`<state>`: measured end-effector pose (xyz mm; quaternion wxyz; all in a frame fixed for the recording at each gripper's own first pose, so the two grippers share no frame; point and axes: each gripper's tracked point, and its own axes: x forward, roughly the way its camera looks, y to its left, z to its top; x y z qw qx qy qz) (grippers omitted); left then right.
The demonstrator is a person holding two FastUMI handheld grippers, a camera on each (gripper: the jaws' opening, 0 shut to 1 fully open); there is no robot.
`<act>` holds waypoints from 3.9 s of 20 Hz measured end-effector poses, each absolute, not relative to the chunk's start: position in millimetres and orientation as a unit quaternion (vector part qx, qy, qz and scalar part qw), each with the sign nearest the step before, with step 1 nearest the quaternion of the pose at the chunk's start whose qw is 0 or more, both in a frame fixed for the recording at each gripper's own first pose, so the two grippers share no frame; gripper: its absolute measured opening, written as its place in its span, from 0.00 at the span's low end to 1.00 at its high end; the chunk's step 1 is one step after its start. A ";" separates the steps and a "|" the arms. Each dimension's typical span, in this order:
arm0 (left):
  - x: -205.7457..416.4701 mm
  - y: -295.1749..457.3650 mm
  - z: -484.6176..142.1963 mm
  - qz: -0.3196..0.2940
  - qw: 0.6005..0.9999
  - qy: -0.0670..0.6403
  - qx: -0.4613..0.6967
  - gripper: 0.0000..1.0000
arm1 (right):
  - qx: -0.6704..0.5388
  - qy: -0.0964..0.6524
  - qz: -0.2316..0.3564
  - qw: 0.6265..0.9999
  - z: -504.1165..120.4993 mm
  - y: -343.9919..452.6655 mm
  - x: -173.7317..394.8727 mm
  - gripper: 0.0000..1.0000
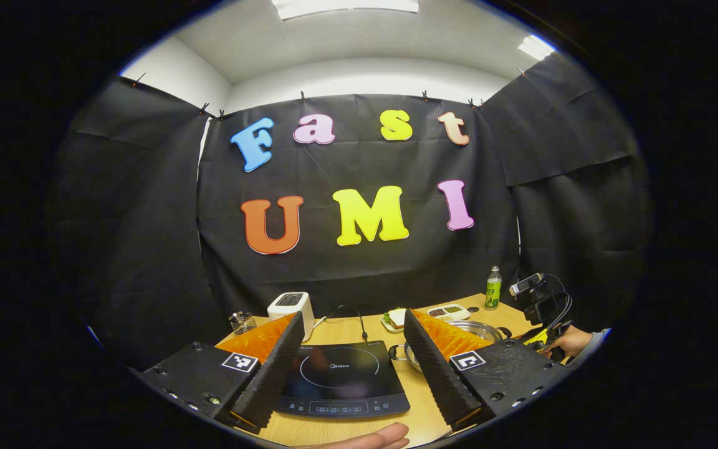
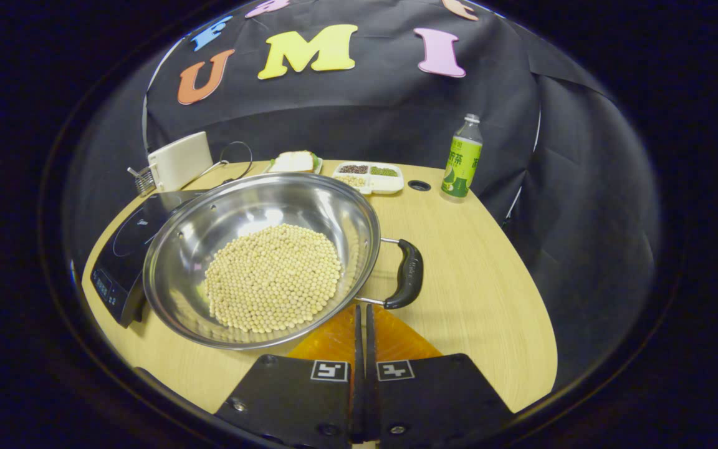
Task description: First push the handle of the pot to place it horizontally, then grasp the pot with both hands and set it on the induction cooktop.
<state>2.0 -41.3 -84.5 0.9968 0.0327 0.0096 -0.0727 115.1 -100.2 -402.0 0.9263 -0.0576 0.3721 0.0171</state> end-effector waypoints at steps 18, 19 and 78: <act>96.5 -96.1 -121.4 -0.082 0.994 0.073 0.003 0.96 | -0.020 0.199 0.012 0.980 -263.5 -113.4 139.7 0.90; 102.3 -101.5 -128.9 -0.083 0.993 0.079 0.005 0.96 | -0.018 0.192 0.010 0.981 -257.4 -115.3 140.4 0.97; 179.9 -192.7 -331.2 -0.135 0.936 0.325 -0.014 0.54 | 0.035 0.366 -0.015 0.930 -344.7 -143.2 159.0 0.60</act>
